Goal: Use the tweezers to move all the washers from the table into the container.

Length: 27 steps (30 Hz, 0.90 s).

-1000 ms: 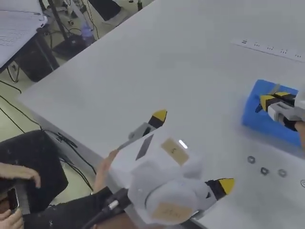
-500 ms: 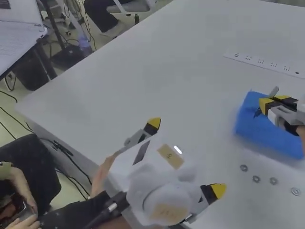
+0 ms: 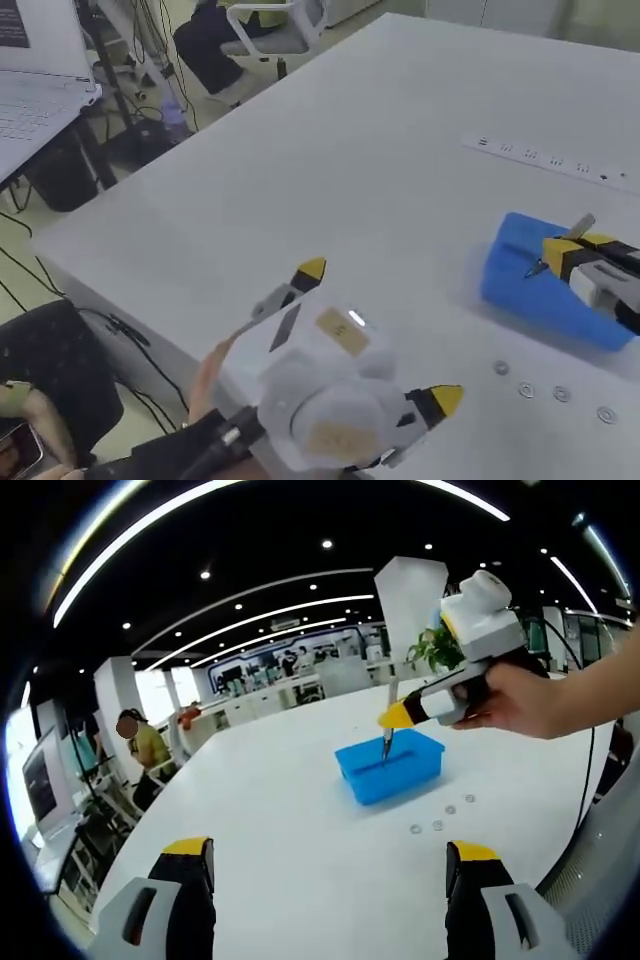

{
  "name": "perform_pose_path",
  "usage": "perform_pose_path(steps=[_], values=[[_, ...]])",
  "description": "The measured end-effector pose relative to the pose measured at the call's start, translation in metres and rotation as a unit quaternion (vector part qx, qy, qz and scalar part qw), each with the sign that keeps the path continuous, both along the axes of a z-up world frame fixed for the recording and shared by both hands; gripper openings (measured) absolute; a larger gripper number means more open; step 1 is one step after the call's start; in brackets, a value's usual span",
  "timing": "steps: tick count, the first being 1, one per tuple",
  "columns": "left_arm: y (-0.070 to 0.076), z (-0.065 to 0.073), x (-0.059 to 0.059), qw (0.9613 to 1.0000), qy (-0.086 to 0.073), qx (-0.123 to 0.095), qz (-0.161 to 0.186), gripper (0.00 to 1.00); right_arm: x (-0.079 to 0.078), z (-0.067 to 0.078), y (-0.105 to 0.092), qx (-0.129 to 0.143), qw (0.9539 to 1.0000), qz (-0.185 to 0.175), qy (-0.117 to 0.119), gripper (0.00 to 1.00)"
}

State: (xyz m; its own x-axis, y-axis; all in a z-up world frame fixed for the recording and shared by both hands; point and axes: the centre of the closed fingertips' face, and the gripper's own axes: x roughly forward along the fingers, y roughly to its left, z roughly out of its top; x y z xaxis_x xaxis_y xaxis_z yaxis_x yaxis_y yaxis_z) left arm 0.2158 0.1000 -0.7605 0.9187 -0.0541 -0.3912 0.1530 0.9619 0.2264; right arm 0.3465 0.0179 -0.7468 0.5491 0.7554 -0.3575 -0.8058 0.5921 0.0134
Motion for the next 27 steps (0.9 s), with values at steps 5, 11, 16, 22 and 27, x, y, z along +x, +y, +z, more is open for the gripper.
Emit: perform_pose_path(steps=[5, 11, 16, 22, 27], values=[[0.001, -0.001, 0.0, 1.0, 0.003, 0.002, 0.001, 0.99, -0.019, -0.019, -0.001, -0.013, 0.9996, 0.015, 0.022, 0.02], [0.0, -0.002, 0.0, 1.0, 0.005, 0.004, 0.0, 0.99, -0.037, -0.037, -0.005, -0.04, 0.9984, 0.03, 0.026, 0.02], [0.001, -0.002, 0.0, 1.0, 0.005, 0.004, 0.002, 0.99, -0.045, -0.049, -0.007, -0.063, 0.9969, 0.038, 0.027, 0.02], [0.001, -0.002, 0.0, 1.0, 0.006, 0.005, 0.0, 0.98, -0.046, -0.054, -0.006, -0.056, 0.9967, 0.037, 0.046, 0.03], [0.001, -0.003, 0.0, 1.0, 0.008, 0.004, 0.001, 0.98, -0.045, -0.058, -0.007, -0.061, 0.9963, 0.037, 0.048, 0.03]])
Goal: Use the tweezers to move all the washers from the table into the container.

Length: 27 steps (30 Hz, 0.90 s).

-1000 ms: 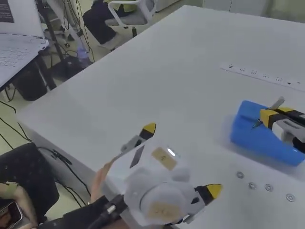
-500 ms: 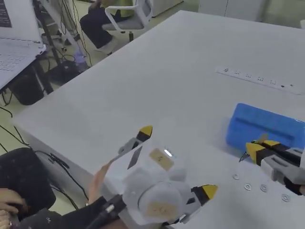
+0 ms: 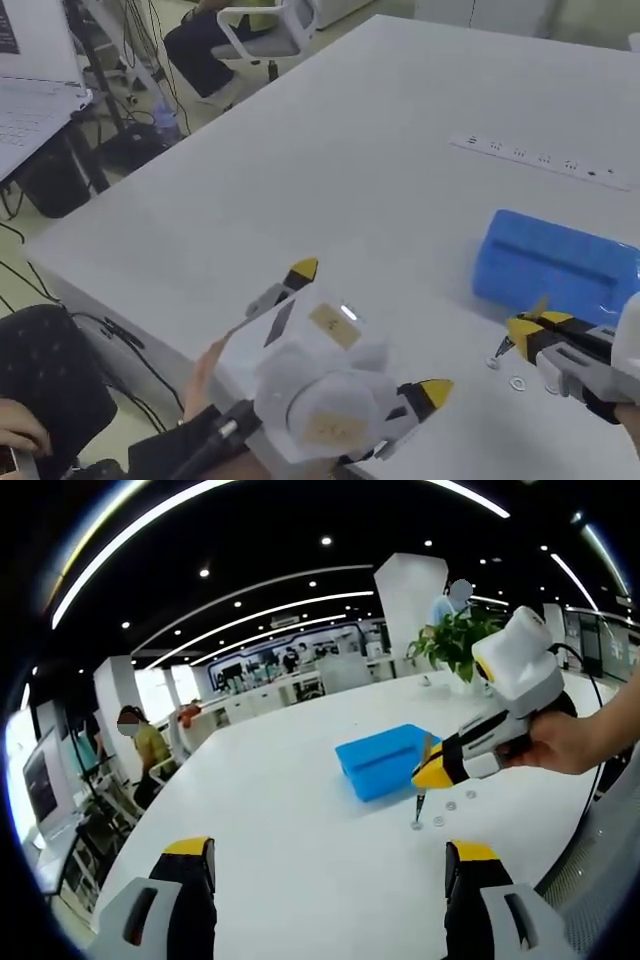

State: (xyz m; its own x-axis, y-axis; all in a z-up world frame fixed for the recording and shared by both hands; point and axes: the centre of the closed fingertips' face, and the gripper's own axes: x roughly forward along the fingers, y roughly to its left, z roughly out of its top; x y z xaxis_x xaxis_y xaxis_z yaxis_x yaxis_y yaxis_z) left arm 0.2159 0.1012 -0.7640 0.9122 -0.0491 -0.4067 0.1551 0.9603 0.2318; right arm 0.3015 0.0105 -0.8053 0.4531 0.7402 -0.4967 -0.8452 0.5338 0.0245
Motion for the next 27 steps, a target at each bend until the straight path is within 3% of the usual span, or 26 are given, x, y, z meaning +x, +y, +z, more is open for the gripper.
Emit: perform_pose_path(steps=[14, 27], values=[[-0.0026, -0.0036, -0.0003, 1.0, 0.008, 0.002, -0.006, 0.98, 0.0012, -0.0027, -0.005, 0.023, 0.9991, -0.028, 0.023, 0.03], [-0.0031, -0.004, -0.001, 0.9999, 0.01, 0.002, -0.007, 0.97, 0.0034, -0.0038, -0.0007, 0.02, 0.9993, -0.024, 0.02, 0.03]])
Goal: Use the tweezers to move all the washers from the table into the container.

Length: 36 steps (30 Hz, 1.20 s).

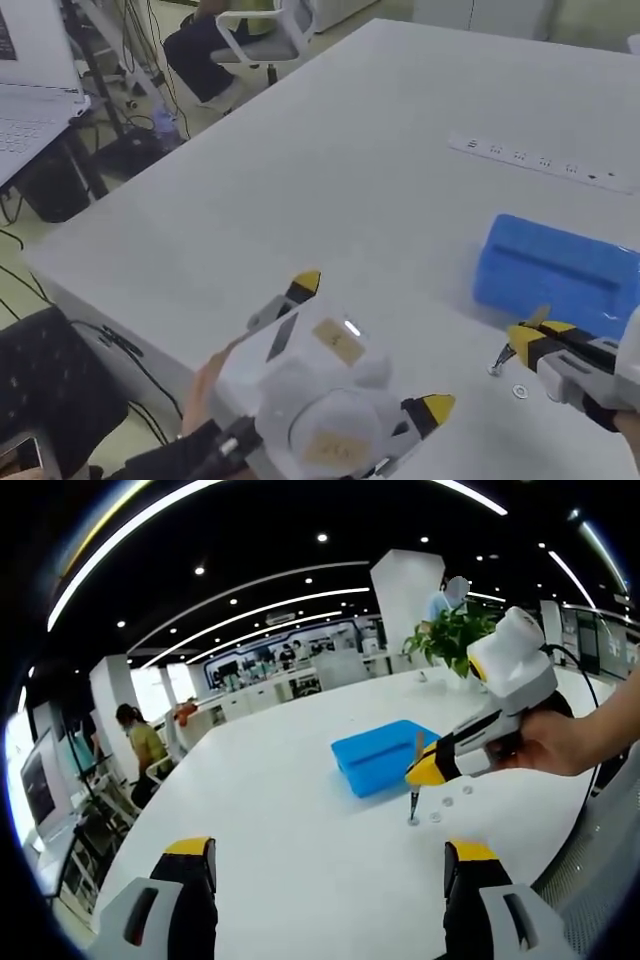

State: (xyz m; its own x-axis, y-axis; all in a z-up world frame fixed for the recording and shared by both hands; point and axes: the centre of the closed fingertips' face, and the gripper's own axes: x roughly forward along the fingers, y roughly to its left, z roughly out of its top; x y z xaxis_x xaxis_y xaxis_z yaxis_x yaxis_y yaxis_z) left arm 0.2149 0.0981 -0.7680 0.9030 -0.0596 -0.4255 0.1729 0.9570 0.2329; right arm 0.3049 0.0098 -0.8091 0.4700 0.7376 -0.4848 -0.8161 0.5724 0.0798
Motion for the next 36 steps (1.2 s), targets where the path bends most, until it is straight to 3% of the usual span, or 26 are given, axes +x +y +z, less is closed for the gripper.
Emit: perform_pose_path(steps=[8, 22, 31, 36], values=[[0.0008, -0.0008, 0.0002, 1.0, 0.001, 0.002, 0.002, 0.97, -0.0028, -0.0014, 0.0012, -0.013, 0.9996, 0.018, -0.019, 0.02], [0.0018, -0.0014, 0.0003, 1.0, 0.002, 0.004, 0.004, 0.96, -0.0025, -0.005, -0.0047, -0.024, 0.9994, 0.022, -0.012, 0.02], [0.0018, -0.0015, 0.0003, 1.0, 0.003, 0.005, 0.004, 0.96, 0.0003, -0.0055, -0.0028, -0.037, 0.9984, 0.033, -0.025, 0.01], [0.002, -0.0022, 0.0003, 1.0, 0.005, 0.006, 0.004, 0.96, 0.0004, -0.0048, -0.0027, -0.039, 0.9986, 0.03, -0.017, 0.01]])
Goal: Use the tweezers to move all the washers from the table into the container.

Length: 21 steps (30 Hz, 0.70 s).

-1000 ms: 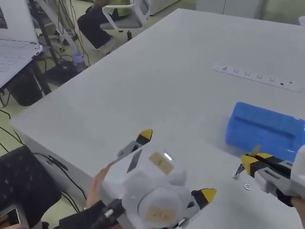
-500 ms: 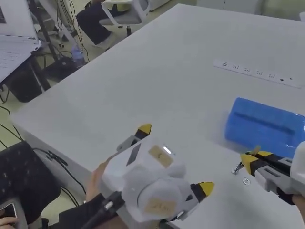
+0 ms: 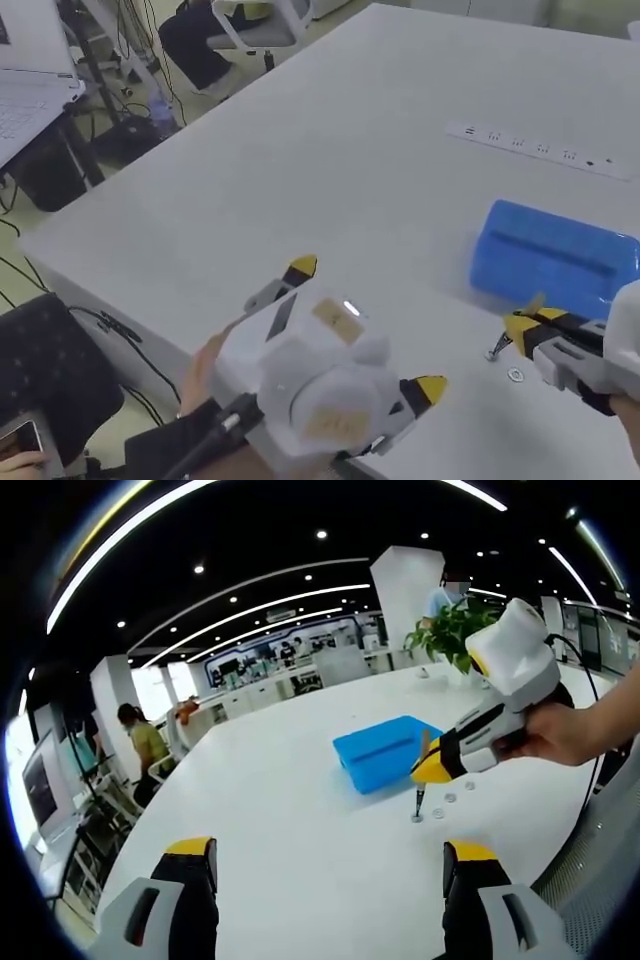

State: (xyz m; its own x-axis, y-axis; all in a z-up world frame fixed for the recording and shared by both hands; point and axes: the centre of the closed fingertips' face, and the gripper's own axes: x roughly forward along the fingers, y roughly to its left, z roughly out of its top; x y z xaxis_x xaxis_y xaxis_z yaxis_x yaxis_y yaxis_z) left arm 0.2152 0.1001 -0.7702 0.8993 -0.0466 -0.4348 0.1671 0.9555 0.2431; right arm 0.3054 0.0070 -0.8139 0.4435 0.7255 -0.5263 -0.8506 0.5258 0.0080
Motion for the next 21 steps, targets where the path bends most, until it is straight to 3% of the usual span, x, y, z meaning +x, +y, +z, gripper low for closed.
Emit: perform_pose_path(steps=[14, 21], values=[[0.0, 0.0, 0.0, 1.0, 0.001, 0.001, -0.001, 0.96, 0.003, 0.037, 0.0, 0.022, 0.9996, -0.009, -0.014, 0.0], [0.0, 0.0, 0.0, 1.0, 0.0, 0.002, 0.0, 0.96, 0.003, 0.042, 0.002, 0.017, 0.9994, -0.004, -0.029, 0.0]])
